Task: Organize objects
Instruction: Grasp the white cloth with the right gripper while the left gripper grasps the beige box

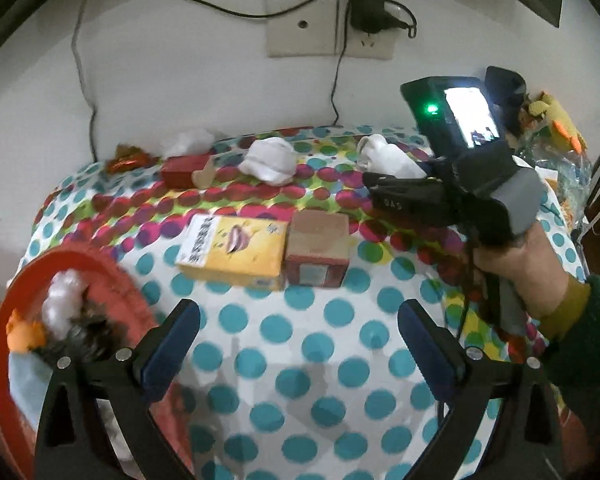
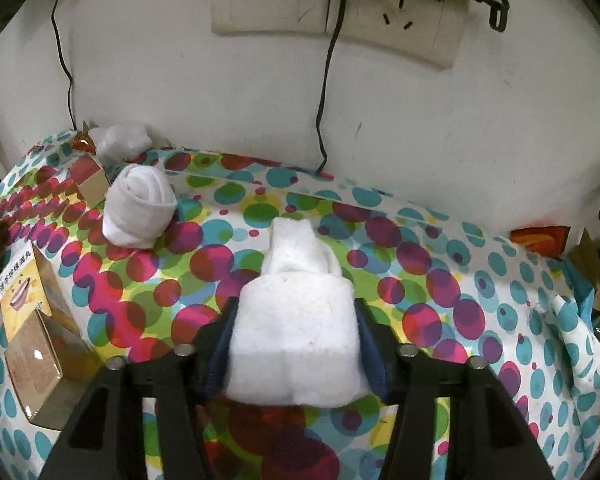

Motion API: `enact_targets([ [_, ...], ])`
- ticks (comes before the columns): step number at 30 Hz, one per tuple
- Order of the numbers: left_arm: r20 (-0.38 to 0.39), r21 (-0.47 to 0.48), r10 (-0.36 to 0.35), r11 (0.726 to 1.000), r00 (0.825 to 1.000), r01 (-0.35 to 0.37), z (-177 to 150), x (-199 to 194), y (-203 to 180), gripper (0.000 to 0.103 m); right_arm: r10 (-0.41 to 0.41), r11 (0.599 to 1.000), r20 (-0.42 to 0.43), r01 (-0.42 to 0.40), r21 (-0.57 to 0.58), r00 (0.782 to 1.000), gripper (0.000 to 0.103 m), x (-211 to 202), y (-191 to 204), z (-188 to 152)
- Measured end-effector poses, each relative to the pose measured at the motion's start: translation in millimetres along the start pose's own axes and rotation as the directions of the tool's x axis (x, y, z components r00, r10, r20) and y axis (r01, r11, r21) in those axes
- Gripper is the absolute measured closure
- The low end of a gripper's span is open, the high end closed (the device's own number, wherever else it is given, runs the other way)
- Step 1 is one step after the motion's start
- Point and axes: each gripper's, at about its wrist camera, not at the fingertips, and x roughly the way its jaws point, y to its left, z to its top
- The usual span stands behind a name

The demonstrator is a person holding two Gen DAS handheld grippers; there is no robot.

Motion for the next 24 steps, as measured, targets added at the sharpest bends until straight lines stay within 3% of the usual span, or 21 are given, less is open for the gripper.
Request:
enact_targets([
  [10, -0.033, 0.018, -0.015, 1.0, 0.999, 0.015, 28, 41, -18, 0.004, 0.032, 0.998, -0.001, -0.032, 0.048, 0.999, 0.064, -38, -40, -51],
  [18, -0.05, 0.063, 0.048, 0.997, 0.998, -0.045, 35, 64, -26, 0.007, 0.038, 0.997, 0.0, -0.038, 0.072, 0.999, 0.064, -78, -68, -97],
  [19, -0.049, 0.062, 0.053, 0.997, 0.997, -0.05, 35, 67, -26, 0.016, 0.042, 0.996, 0.002, -0.042, 0.08, 0.999, 0.064, -80, -73, -98],
  [20, -0.051, 0.058, 0.058, 0.997, 0.997, -0.055, 36, 69, -26, 0.035, 0.044, 0.996, 0.0, -0.044, 0.084, 0.999, 0.064, -80, -73, -98],
  [21, -0.058, 0.053, 0.058, 0.997, 0.997, -0.055, 37, 71, -26, 0.046, 0.04, 0.996, -0.001, -0.04, 0.085, 0.999, 0.064, -79, -72, -97],
  [23, -0.044, 0.047, 0.085, 0.995, 0.995, -0.083, 39, 73, -25, 0.06, 0.031, 0.997, -0.004, -0.031, 0.074, 1.0, 0.062, -79, -70, -97],
  [24, -0.049, 0.041, 0.076, 0.996, 0.996, -0.074, 40, 73, -25, 0.061, 0.019, 0.998, -0.006, -0.019, 0.065, 1.0, 0.062, -79, -68, -98],
])
